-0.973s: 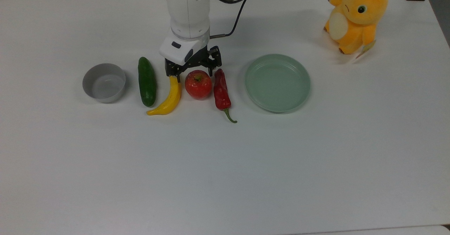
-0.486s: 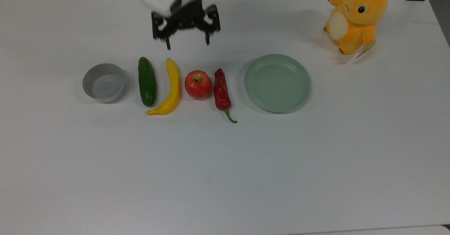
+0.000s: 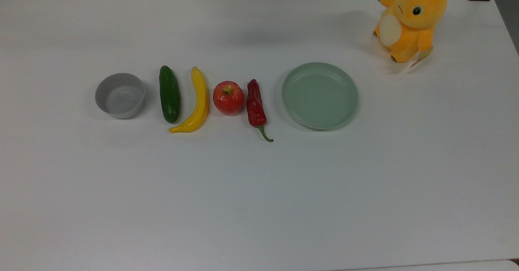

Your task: Red apple placed in the center of the desktop

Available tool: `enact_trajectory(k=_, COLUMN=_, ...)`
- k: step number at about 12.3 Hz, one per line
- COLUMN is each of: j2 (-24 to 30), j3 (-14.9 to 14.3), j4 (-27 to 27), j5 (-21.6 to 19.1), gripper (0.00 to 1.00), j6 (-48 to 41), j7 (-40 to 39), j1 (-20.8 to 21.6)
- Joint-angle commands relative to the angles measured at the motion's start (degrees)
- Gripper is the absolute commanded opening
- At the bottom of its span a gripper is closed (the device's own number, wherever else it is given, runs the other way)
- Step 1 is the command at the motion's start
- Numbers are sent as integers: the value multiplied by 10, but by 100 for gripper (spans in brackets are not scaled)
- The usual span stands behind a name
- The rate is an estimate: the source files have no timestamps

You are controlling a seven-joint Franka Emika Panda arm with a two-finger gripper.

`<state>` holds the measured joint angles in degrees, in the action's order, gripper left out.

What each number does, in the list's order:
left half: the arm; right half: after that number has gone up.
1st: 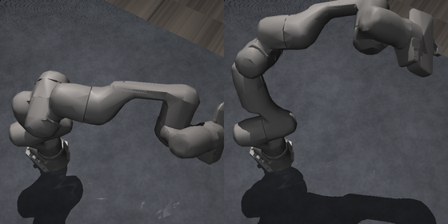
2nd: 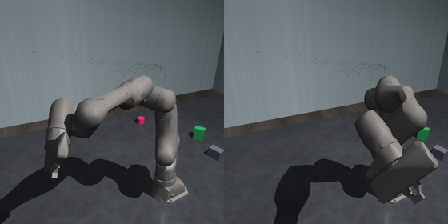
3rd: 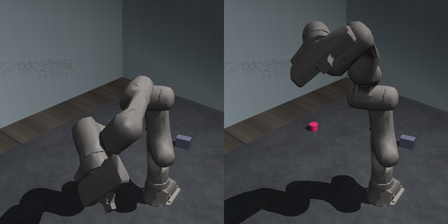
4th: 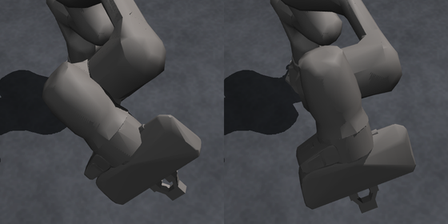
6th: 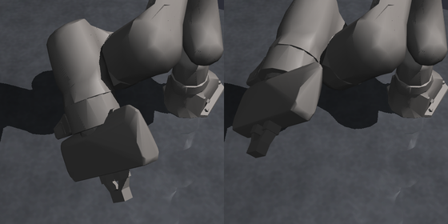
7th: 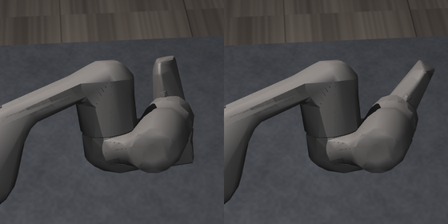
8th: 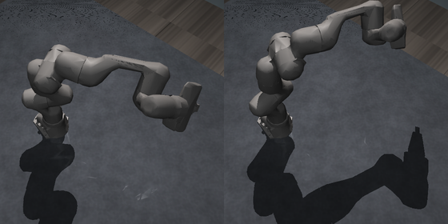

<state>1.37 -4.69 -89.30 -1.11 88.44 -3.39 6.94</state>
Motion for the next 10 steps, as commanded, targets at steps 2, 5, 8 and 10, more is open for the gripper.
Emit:
enact_trajectory(k=2, j2=20, j3=66, j4=-9, j5=-21, gripper=100, j6=-20, j7=77, j1=-54)
enact_trajectory(k=5, j2=16, j3=67, j4=-36, j5=-21, gripper=100, j6=75, j7=65, j1=-54)
enact_trajectory(k=8, j2=17, j3=65, j4=-48, j5=-21, gripper=100, j6=95, j7=61, j1=-52)
enact_trajectory(k=10, j2=17, j3=65, j4=-48, j5=-20, gripper=100, j6=94, j7=61, j1=-49)
